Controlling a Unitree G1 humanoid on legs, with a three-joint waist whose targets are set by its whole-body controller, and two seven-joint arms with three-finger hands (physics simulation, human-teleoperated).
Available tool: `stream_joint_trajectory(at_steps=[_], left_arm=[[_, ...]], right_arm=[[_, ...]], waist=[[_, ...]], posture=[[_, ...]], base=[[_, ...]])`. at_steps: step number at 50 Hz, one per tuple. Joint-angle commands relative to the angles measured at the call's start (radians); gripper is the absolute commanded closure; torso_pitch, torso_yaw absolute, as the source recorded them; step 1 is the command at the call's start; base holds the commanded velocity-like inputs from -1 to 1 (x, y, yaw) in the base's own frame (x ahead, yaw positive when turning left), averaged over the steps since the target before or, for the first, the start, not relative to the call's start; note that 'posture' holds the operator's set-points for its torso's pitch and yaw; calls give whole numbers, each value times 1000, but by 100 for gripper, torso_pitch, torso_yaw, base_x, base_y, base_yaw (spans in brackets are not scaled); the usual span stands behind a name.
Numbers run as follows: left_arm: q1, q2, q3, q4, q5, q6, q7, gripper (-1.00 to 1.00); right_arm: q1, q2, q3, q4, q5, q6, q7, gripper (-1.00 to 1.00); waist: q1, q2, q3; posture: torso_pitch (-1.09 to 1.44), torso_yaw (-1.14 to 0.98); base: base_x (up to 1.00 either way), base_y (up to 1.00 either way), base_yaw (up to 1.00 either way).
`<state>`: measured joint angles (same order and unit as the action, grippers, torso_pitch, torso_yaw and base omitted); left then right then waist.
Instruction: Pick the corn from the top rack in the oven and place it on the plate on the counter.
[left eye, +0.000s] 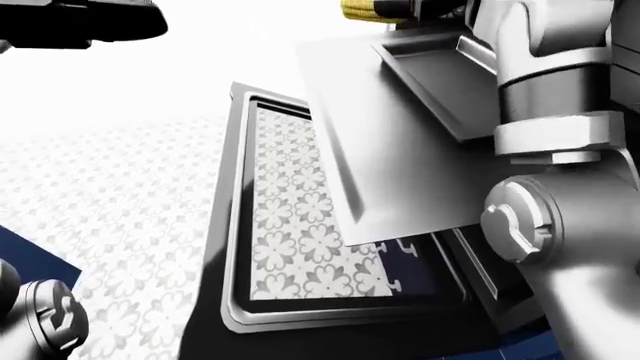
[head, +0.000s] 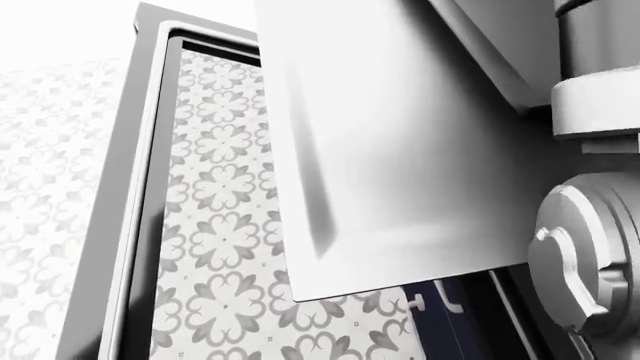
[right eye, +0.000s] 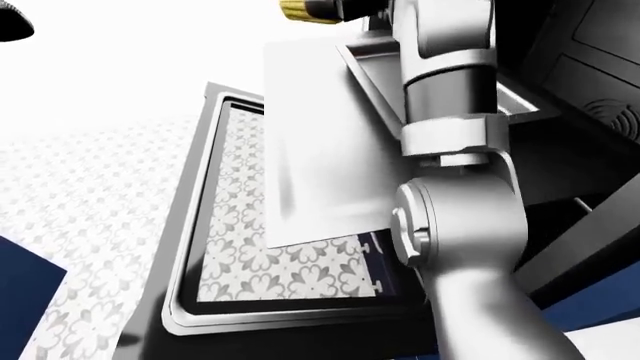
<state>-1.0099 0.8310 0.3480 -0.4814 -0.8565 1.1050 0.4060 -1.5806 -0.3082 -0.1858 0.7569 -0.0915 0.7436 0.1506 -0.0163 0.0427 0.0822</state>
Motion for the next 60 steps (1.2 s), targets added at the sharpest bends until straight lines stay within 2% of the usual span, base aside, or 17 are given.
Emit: stream_joint_trajectory(at_steps=[1, 5, 8, 15, 20, 22, 31, 33, 37, 38, 43, 47, 48, 49, 52, 57, 60], left_arm=[[-21, 16, 19, -6, 11, -28, -1, -100], [-14, 14, 21, -9, 13, -29, -2, -100], [-15, 14, 24, -7, 13, -29, -1, -100], [-13, 12, 22, -7, 21, -31, -5, -100], [-12, 12, 25, -12, 19, -25, -3, -100], [-10, 13, 28, -13, 18, -24, -3, -100], [-13, 17, 24, -10, 14, -25, 1, -100], [-13, 17, 23, -7, 17, -27, 0, -100], [-14, 17, 24, -10, 17, -25, 0, -100], [-14, 16, 25, -10, 16, -24, 1, -100], [-10, 19, 25, -9, 18, -28, -1, -100], [-13, 22, 31, -11, 9, -21, 4, -100], [-14, 23, 32, -14, 7, -19, 6, -100], [-15, 24, 33, -16, 2, -16, 9, -100], [-8, 27, 33, -17, 0, -21, 9, -100], [4, 25, 30, -13, 8, -37, 5, -100], [3, 22, 25, -10, 14, -39, 4, -100]], right_arm=[[-22, -1, 18, -117, 78, 24, -26, 100], [11, 4, 63, -244, 107, 98, -48, 100], [33, -1, 85, -276, 113, 100, -25, 100], [46, -1, 97, -284, 85, 84, -12, 100], [56, 4, 101, -291, 63, 71, -3, 100], [60, 6, 101, -289, 55, 65, -1, 100], [74, 12, 112, -301, 21, 53, 13, 100], [75, 16, 109, -315, 16, 57, 16, 100], [80, 19, 111, -331, 7, 62, 30, 100], [81, 23, 108, -337, 6, 70, 28, 100], [102, 24, 132, -352, -37, 51, 59, 100], [102, 32, 124, -364, -52, 65, 72, 100], [102, 32, 123, -370, -53, 67, 79, 100], [100, 35, 117, -372, -54, 67, 74, 100], [117, 37, 130, -381, -72, 55, 85, 100], [113, 43, 104, -383, -50, 66, 73, 100], [125, 42, 114, -397, -49, 56, 80, 100]], waist=[[2, 0, -33], [1, -1, -31], [7, 5, -90], [-3, 50, -83], [-28, -11, -58], [-39, -88, -88], [-37, -48, -86], [-38, -15, -2], [-50, 117, 5], [-42, 103, 45], [-27, 91, -66], [-5, -45, -15], [-6, -102, -38], [-11, -54, -2], [-3, -64, -39], [-26, 88, 7], [-21, 36, -1]], posture=[[0, 0], [0, 0], [0, 0], [0, 0], [0, 0], [0, 0], [0, 0], [0, 0], [0, 0], [0, 0], [0, 0], [0, 0], [0, 0], [0, 0], [0, 0], [0, 0], [0, 0]], base=[[0, 0, 0], [0, 0, 0], [-50, 0, 0], [-83, 0, 0], [-90, 0, 0], [-91, 0, 0], [-80, 0, 0], [0, 0, 0], [0, 0, 0], [0, 0, 0], [0, 7, 0], [0, 63, 0], [0, 91, 0], [0, 89, 0], [0, 66, 0], [0, 0, 0], [0, 0, 0]])
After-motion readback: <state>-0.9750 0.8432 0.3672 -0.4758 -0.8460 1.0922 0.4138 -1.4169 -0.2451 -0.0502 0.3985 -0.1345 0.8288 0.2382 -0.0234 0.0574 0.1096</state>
